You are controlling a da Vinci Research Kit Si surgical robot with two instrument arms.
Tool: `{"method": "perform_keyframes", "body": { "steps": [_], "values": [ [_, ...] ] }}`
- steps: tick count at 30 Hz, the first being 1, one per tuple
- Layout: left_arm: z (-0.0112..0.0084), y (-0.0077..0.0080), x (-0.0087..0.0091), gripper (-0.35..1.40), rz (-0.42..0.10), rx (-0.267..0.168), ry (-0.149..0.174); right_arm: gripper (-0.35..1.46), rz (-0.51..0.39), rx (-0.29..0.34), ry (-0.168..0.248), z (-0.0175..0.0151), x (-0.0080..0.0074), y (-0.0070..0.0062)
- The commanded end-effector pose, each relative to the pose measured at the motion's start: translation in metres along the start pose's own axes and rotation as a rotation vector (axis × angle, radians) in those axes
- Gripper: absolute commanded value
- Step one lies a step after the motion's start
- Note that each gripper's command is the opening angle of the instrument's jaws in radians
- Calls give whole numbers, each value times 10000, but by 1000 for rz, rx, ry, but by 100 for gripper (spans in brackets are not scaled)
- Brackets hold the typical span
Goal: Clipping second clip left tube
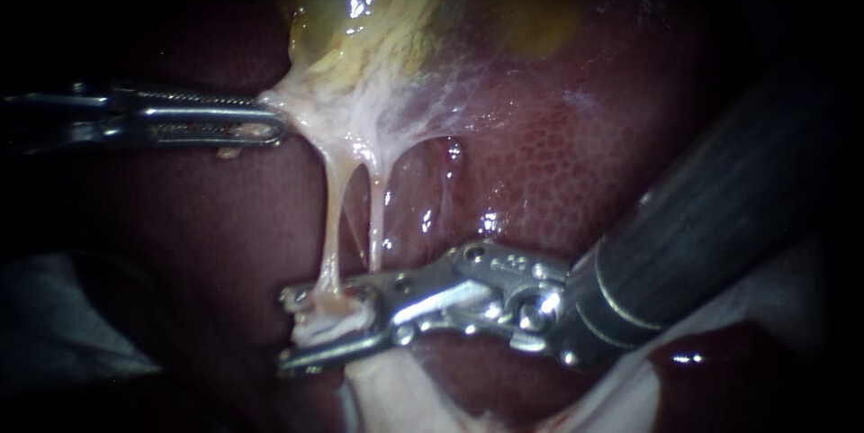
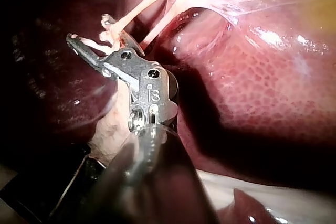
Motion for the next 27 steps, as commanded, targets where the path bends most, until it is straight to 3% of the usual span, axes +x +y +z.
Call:
{"method": "perform_keyframes", "body": {
  "steps": [1, 6, 10, 27],
  "values": [
    [0, 0, 0, -35, 0, -1, 0, 27, 7, -2, -1, -2, -1, 1],
    [0, 0, 0, -35, 0, 0, 0, 5, 12, -1, -2, -6, -3, 6],
    [0, 0, 0, -35, 0, -1, 0, -35, 12, 3, -3, -8, -4, 6],
    [0, 0, 1, -35, 0, -1, 0, -35, 41, -9, -5, -15, -7, 13]
  ]
}}
